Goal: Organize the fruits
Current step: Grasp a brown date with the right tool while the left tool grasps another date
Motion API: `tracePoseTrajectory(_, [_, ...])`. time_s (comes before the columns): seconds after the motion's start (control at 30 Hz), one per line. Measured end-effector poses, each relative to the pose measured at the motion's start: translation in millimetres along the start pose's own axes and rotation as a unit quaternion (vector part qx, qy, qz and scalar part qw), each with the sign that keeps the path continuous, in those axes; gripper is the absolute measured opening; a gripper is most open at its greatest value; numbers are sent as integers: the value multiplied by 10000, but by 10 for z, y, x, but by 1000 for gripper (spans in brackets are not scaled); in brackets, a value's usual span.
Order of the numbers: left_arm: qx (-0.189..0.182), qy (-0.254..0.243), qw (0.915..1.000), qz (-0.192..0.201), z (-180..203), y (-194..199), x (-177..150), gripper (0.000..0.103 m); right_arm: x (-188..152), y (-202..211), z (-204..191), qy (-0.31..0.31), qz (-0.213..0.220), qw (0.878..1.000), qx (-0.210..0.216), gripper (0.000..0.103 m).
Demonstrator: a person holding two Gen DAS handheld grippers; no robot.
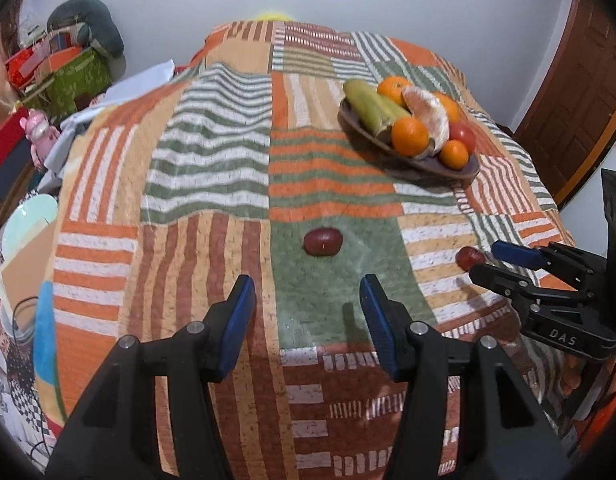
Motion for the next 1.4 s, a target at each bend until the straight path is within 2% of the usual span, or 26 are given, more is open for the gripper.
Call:
tracePoseTrajectory(0.03, [-14, 7, 10000, -17, -3, -24, -7, 54, -9, -18, -13, 30, -37, 10000, 17, 31])
tracePoseTrajectory(0.2, [-48, -10, 10000, -35, 8, -144, 17, 54, -16, -52, -44, 263, -43, 9996, -70, 19])
tracePoseTrajectory(0.47, [-167, -25, 9998, -50, 70, -328, 143, 54, 108, 19, 59, 102, 141, 9998, 28, 18])
tracePoseTrajectory(0.6, [-105, 18, 9999, -89, 54, -457, 188, 51, 185, 8, 113, 6, 208, 9998, 51, 18])
tracePoseTrajectory(0.7, [-83, 85, 9999, -71, 28, -517, 219, 45, 207, 2, 139, -56, 237, 9997, 76, 18])
tracePoseTrajectory(0.83, [-81, 109, 9999, -46, 36, -540, 239, 28, 219, -4, 163, -51, 255, 9997, 44, 18])
tracePoseTrajectory(1.1, [-156, 27, 9999, -6, 127, -418, 244, 28, 243, 48, 219, -69, 319, 9995, -28, 18])
tracePoseTrajectory(1.4, [-323, -26, 9988, 368, 324, -148, 552, 28, 501, 264, 329, -39, 675, 9976, -129, 18])
Point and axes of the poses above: each gripper's, at about its wrist camera, not at the fingertips, and y roughly against the way its jaws point, z to its right, x to its top, the point moved 9 cm from there along -y, roughly the way its jaws point, and after that the axes turned 3 degrees about -x, right-handed, at the moved point
